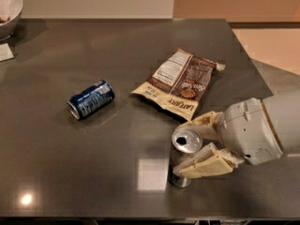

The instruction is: Knock redbull can over

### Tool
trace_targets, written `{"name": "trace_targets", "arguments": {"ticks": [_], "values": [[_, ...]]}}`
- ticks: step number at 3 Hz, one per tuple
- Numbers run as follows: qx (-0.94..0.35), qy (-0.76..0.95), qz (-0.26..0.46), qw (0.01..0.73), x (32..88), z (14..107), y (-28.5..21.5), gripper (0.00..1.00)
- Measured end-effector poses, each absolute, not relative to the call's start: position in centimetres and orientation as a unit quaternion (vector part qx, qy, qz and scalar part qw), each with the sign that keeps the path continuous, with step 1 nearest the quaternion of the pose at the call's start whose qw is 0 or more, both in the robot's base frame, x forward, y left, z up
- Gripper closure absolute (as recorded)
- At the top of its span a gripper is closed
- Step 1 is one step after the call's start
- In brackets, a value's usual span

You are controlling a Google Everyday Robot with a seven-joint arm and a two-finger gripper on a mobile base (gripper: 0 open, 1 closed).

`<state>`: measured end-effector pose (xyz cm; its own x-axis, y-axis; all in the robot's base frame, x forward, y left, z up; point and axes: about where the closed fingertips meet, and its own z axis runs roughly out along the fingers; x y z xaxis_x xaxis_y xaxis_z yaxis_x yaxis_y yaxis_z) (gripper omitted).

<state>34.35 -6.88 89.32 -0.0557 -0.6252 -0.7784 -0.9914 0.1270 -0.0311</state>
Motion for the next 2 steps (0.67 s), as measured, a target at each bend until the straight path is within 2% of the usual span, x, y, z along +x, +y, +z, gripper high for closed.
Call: {"name": "trace_targets", "arguments": {"ticks": [2], "values": [[-0.611, 0.673, 0.258, 0.327, 34.4, 91.3, -6.3, 0.87]]}}
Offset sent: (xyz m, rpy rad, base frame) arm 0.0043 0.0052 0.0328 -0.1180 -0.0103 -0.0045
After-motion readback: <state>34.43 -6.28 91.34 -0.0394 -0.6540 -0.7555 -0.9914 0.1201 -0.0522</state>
